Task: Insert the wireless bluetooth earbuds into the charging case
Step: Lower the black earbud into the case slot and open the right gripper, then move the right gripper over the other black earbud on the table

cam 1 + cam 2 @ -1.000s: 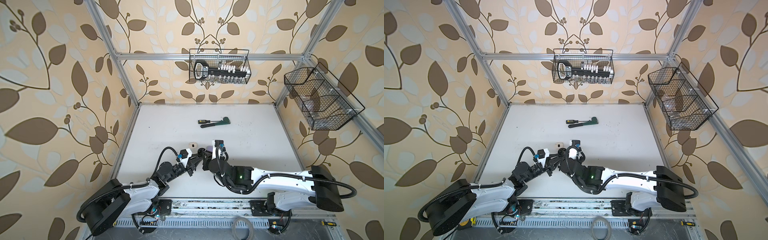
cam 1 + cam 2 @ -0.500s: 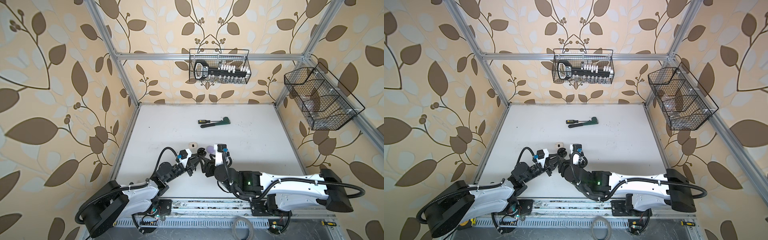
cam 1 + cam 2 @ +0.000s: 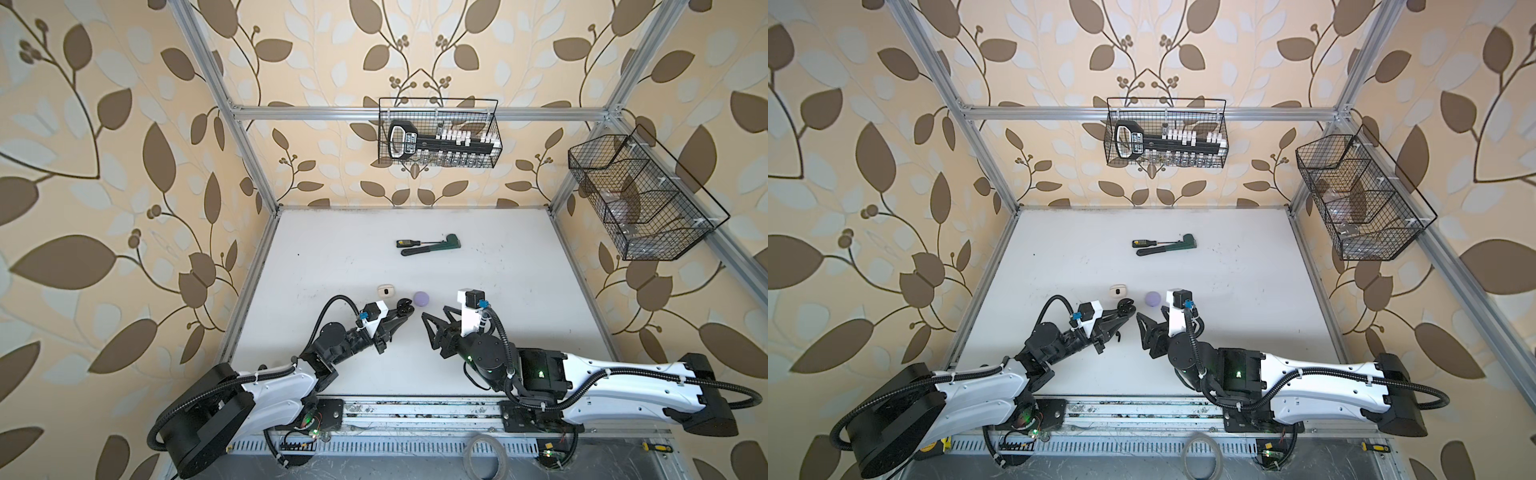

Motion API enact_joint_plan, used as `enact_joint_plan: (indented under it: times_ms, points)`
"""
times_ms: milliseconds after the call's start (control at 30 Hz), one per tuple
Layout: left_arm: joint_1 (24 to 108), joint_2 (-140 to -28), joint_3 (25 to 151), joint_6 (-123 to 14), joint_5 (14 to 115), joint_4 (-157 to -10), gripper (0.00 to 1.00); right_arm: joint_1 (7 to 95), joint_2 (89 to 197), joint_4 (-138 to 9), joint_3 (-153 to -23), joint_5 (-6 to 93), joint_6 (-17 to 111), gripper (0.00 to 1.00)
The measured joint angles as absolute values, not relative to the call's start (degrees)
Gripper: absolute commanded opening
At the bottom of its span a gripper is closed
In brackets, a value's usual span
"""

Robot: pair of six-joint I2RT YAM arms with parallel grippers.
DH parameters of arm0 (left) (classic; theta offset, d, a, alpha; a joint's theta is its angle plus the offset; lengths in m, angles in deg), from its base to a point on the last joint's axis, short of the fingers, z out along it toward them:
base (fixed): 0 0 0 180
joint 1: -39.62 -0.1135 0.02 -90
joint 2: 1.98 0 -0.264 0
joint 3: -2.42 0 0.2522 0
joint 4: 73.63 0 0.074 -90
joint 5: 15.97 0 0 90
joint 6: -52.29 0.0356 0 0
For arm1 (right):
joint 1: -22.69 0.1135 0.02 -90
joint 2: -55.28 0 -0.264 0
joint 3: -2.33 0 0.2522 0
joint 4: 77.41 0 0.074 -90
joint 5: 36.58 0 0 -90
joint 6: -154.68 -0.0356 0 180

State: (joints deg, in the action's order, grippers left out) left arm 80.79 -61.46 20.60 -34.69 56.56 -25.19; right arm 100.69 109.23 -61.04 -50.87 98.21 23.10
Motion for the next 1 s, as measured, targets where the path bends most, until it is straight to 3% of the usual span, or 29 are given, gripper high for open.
enact_joint_plan:
  times_ms: [233, 567, 1000]
  points:
    - [80.8, -56.3, 20.6, -33.2, 61.0, -28.6, 0.00, 101.5, 112.1, -59.4, -50.9, 95.7, 22.7, 0.67]
    - [79.1, -55.5, 19.9, -35.0, 71.6, -30.3, 0.00, 101.5, 126.0, -60.1, -50.9, 91.9, 18.8, 0.69]
    - [77.4, -49.4, 18.8, -37.5, 78.2, -34.8, 0.00, 101.0, 142.3, -62.0, -57.8, 86.7, 18.2, 0.71]
